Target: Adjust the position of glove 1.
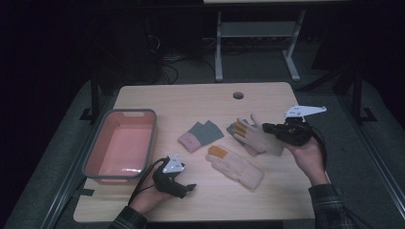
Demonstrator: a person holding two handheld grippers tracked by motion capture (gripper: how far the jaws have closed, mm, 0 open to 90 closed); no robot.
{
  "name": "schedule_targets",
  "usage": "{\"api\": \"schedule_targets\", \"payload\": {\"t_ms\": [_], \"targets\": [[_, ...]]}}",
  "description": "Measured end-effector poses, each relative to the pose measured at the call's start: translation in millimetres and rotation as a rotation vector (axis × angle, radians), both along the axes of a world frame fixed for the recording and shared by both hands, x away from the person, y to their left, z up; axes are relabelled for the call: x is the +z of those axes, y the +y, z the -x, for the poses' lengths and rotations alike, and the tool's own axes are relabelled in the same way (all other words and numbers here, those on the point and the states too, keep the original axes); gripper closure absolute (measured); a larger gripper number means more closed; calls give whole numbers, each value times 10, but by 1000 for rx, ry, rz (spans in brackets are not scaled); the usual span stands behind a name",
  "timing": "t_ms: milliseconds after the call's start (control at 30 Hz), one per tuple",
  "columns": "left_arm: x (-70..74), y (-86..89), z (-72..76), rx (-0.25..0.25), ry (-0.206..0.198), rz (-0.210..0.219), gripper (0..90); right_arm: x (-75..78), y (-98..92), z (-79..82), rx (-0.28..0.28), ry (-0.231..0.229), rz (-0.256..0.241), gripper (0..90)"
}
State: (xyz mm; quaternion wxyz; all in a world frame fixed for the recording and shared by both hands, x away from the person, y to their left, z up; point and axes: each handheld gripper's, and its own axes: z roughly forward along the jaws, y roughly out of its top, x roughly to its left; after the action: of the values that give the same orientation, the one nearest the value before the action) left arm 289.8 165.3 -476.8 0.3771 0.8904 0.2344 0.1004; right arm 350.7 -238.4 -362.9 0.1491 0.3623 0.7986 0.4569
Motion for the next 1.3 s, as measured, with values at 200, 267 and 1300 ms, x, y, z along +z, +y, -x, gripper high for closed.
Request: {"api": "schedule_targets", "payload": {"t_ms": [200, 267, 1300], "targets": [[0, 1, 0, -1, 1, -1, 124, -72, 190, -10, 41, 11, 24, 900], [1, 1, 0, -1, 1, -2, 124, -97, 244, -15, 49, 16, 28, 900], [-1, -1, 2, 2, 2, 1, 124, -252, 487, 274, 269, 39, 108, 898]]}}
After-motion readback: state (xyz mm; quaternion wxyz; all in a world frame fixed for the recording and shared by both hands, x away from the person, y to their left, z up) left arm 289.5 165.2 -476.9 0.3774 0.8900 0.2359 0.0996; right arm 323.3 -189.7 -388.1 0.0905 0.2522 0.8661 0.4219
